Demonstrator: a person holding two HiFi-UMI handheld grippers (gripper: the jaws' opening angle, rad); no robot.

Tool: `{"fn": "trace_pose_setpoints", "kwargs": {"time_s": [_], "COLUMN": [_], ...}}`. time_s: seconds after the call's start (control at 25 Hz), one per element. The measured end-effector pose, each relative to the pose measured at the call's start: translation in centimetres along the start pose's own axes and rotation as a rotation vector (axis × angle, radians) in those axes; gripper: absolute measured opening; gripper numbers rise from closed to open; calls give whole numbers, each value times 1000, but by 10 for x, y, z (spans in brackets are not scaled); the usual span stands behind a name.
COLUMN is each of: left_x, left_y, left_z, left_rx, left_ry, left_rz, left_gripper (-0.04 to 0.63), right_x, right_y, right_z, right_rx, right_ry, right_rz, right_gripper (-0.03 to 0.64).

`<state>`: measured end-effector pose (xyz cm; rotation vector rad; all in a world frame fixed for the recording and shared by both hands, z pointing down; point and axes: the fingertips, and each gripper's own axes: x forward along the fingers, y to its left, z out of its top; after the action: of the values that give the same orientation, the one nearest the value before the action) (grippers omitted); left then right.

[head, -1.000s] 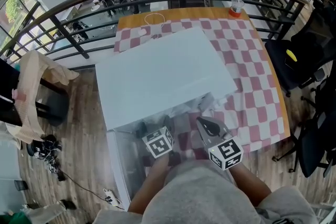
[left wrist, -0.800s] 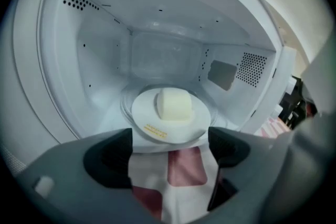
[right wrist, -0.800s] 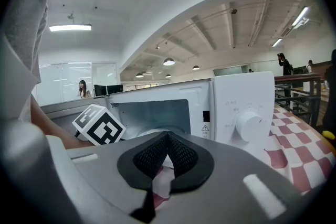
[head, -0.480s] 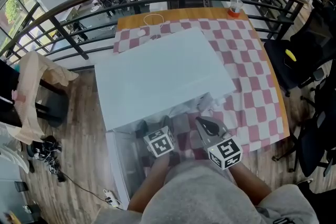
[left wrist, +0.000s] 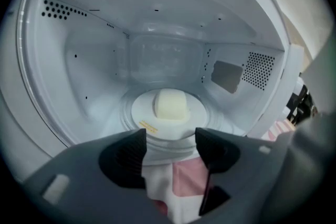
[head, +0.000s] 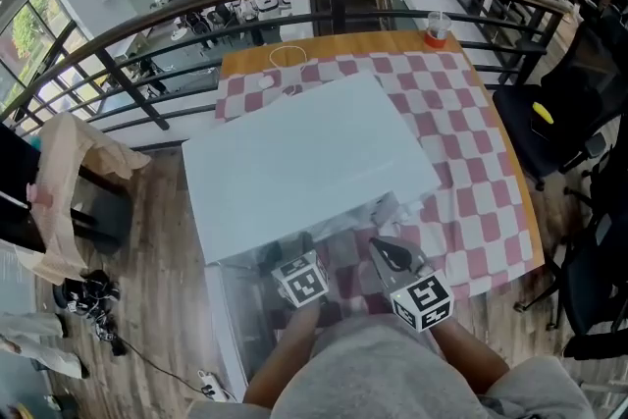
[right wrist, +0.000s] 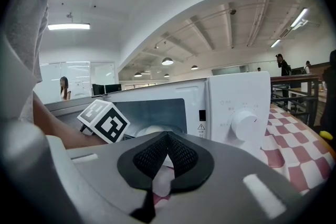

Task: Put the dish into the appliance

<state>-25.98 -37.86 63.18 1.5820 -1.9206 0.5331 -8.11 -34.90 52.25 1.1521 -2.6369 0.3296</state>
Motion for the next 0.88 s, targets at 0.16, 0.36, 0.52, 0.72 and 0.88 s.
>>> {"fn": "trace_pose_setpoints", "kwargs": {"time_s": [0.16,0.36,0.52,0.72,0.88], "left_x": [5,5,-5,-26,-36], "left_y": [-1,-1,-5,-17,-33], "left_z": [7,11,17,30,33], "left_rx": [21,48,57,17,62], "left_ry": [-17,-44,-101,-215,-257], "left_rz": [-3,-3,-7,-84,-155], "left_gripper": [291,270,219,158,97], "right_x": [2,3,2,-1,-1], "right_y": [3,4,2,11,18], "right_z": [-1,2,5,11,14], "right_rx": [-3,-6,-11,-19,-29], "right_ry": [2,-3,-6,-15,-20], "right_rz": [8,8,2,12,25], "right_gripper": [-2,-2,-2,-2,-3]}}
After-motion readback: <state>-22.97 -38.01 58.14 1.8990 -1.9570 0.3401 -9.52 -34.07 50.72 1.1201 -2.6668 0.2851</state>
